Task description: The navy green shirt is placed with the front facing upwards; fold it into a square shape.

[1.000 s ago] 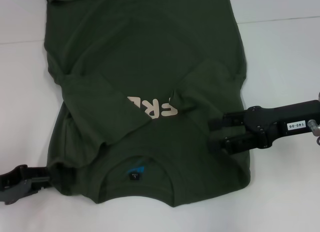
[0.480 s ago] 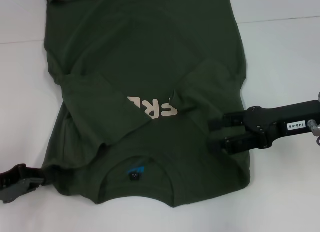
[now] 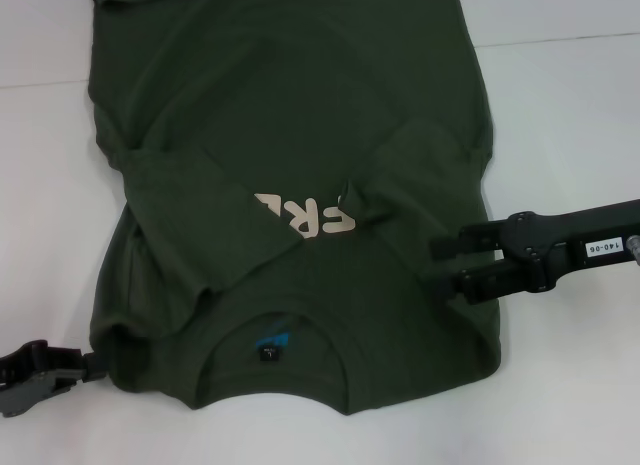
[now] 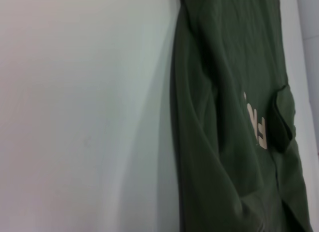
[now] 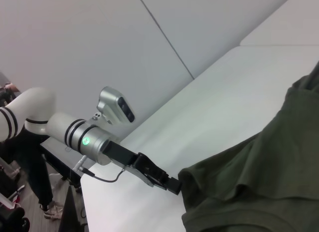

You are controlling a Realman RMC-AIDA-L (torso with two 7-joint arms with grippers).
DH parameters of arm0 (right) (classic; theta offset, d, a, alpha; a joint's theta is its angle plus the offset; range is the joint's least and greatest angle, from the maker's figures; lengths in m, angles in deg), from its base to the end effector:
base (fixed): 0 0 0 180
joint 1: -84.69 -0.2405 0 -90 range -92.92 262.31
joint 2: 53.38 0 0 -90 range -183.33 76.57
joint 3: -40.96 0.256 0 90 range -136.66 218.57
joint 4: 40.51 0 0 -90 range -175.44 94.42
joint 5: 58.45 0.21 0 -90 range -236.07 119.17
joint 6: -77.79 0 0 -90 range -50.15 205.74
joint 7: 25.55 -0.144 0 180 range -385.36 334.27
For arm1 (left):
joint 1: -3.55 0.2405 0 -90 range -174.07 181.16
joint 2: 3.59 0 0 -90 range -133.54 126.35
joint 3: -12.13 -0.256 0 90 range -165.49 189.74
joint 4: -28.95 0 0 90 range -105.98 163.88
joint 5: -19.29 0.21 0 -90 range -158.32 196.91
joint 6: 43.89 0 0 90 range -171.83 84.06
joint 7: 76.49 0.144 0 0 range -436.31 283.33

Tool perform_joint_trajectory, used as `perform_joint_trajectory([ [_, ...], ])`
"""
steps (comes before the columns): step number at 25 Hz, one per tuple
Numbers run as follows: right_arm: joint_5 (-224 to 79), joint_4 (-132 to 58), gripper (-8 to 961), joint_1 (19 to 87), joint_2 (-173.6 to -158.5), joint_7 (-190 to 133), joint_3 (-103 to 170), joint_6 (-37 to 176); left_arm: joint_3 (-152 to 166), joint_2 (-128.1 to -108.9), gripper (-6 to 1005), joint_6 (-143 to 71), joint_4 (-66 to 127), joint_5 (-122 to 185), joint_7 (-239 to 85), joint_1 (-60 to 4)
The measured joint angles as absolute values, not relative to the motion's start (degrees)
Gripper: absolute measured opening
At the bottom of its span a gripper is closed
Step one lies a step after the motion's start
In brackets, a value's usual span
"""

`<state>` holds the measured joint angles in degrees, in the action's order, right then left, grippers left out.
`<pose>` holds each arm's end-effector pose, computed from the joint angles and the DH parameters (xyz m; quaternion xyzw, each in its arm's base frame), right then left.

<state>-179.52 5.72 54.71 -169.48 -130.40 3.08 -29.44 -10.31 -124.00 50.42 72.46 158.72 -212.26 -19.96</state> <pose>0.2546 0.3051 0.0403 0.9137 -0.3472 -0.2108 0.0115 -0.3412 0.2667 0.0153 -0.6696 -0.7184 -0.1782 0.0610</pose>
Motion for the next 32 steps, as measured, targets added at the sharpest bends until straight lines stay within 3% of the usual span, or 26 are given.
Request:
perform_joint_trajectory([
  [24,-179.6,5.7,926,55.0,-169.21,-130.5,3.6,-29.0,0.2,-124.24,79,60.4,71.9,146.3,-203.1,-16.0],
  [32,-179.4,5.7,926,54.6,-169.23,-130.6,3.6,-28.9,-3.0,-123.56,425,62.4,75.3,148.2,-202.0,-16.6],
])
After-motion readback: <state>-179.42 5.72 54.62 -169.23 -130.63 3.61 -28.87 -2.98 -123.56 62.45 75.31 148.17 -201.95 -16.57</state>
